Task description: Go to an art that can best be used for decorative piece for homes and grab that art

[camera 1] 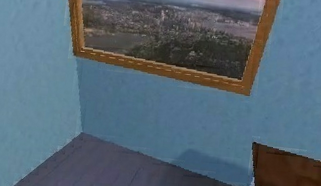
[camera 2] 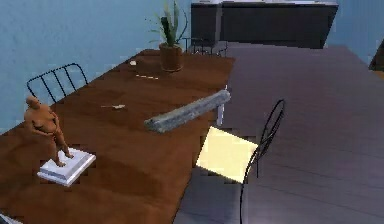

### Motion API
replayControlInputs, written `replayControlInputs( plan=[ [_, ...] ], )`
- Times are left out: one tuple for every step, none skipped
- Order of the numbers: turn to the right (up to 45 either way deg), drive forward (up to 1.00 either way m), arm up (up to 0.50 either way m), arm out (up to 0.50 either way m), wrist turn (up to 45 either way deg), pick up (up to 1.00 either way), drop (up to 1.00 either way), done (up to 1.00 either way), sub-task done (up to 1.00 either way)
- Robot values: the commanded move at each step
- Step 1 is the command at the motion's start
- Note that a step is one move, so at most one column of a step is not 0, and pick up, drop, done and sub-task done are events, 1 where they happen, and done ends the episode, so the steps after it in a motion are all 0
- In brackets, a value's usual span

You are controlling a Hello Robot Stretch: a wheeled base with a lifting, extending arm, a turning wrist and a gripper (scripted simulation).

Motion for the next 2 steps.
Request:
replayControlInputs(
  plan=[
    [0.0,0.35,0.0,0.0,0.0,0.0,0.0,0.0,0.0],
    [-9.0,0.0,0.0,0.0,0.0,0.0,0.0,0.0,0.0]
  ],
)
